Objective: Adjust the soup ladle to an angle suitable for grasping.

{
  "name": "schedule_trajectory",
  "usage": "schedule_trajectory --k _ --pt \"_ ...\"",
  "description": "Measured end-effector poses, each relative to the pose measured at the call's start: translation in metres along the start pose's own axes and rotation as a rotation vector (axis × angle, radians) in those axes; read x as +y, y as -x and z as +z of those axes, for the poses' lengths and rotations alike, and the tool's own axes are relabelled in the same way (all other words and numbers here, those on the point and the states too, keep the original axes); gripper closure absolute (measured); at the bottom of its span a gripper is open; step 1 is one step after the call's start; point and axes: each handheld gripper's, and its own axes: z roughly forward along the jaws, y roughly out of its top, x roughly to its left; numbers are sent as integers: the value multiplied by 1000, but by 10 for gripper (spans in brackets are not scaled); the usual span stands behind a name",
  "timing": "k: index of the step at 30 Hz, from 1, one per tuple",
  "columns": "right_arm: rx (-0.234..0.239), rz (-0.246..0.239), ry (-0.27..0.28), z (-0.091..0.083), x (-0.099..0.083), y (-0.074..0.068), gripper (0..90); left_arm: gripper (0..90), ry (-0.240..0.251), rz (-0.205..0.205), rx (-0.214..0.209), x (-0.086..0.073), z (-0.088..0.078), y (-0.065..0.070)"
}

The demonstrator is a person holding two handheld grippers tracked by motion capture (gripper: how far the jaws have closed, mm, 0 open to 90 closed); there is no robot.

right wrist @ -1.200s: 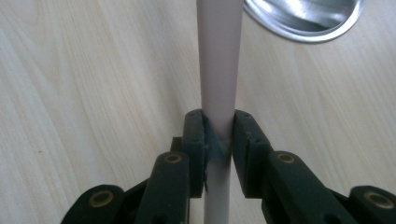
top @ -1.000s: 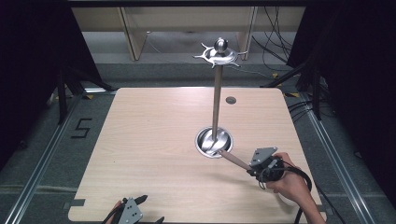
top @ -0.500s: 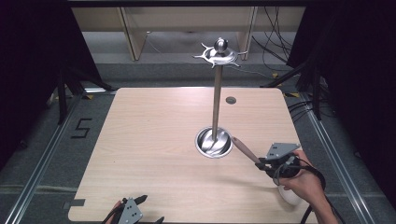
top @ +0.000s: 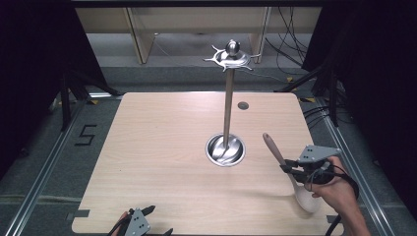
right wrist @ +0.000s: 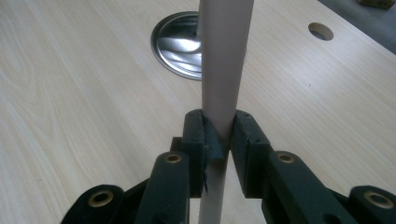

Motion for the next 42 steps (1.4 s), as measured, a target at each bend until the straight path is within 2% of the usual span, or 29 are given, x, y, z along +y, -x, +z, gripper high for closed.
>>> schedule_trajectory --k 3,4,7,8,9,10,11,12,15,16,17,20,21,23,25,26,28,29,31,33,37,38,39,41,42 --pt "-9 -13 23 -2 -1 3 769 148 3 -4 -2 0 1 0" --pt "-14 3 34 -6 -2 4 769 147 2 0 -1 -1 1 0" --pt "-12 12 49 -9 -2 6 769 147 0 -4 -2 0 1 0" --pt "-26 32 60 -11 -4 7 769 147 6 -11 -2 0 1 0" --pt "-25 21 67 -11 -4 9 769 147 8 -1 -2 0 1 0" --pt "-24 50 68 -12 -5 8 769 147 8 -1 -2 0 1 0" --pt "-22 38 75 -12 -6 9 769 147 3 1 0 -1 1 0" --pt "-20 61 75 -14 -7 9 769 147 8 -10 -3 -1 1 0" --pt "-27 59 90 -15 -8 12 769 148 -5 -3 -1 0 0 0" --pt "-28 82 99 -18 -10 11 769 147 -4 -3 -4 0 0 0" --pt "-31 65 114 -19 -10 14 769 147 0 -4 -1 0 1 0" --pt "-27 84 122 -21 -12 14 769 147 0 2 0 0 1 0" --pt "-28 75 138 -22 -12 17 769 147 -15 8 -7 0 0 -1" --pt "-33 85 158 -25 -14 18 770 147 -13 6 -6 0 0 0" --pt "-41 82 160 -25 -14 19 769 148 -11 6 -5 0 0 0" --pt "-42 109 159 -26 -15 18 769 148 -3 -2 1 0 1 0" --pt "-50 114 168 -26 -15 17 769 147 -4 -3 -2 0 0 0" --pt "-51 113 168 -26 -15 17 770 147 8 -13 -4 -1 1 0" --pt "-58 111 174 -27 -15 18 770 148 -1 2 0 0 1 0" --pt "-65 99 190 -29 -15 20 769 147 6 -12 -2 -1 1 1" --pt "-68 126 204 -31 -16 19 770 147 1 -12 -4 -1 0 1" --pt "-75 117 213 -32 -16 20 770 147 2 -9 -3 -1 1 0" --pt "-70 127 220 -32 -16 20 769 147 0 3 -3 -1 1 0" --pt "-57 147 230 -32 -16 21 769 147 -10 -5 -9 0 1 0" --pt "-56 141 245 -32 -16 23 770 148 -13 -5 -11 0 1 0"
